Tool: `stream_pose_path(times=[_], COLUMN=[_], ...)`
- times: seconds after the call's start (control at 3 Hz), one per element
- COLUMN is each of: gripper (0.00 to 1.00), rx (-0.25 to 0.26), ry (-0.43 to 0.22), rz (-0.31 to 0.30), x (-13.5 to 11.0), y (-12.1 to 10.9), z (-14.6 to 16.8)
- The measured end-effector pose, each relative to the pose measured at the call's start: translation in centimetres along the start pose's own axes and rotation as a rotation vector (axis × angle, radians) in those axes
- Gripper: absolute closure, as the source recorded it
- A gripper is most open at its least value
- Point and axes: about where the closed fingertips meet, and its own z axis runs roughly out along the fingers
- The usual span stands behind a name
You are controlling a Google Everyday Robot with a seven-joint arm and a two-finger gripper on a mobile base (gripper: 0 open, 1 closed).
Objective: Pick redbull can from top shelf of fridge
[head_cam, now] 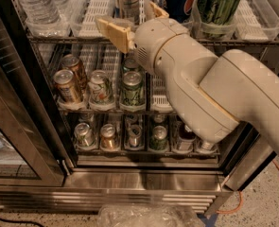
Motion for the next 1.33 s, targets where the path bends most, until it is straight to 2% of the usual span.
stream_pose_path(times=[0.33, 1.0, 1.33], gripper=[0.26, 0.4, 0.37], rx=[-0.01, 0.007, 0.001], ry=[-0.013, -0.021, -0.017], rz=[-0.003, -0.014, -0.022], x=[-0.2, -0.1, -0.1], y=[0.2, -0.7, -0.8], z=[0.9, 1.6, 2.1])
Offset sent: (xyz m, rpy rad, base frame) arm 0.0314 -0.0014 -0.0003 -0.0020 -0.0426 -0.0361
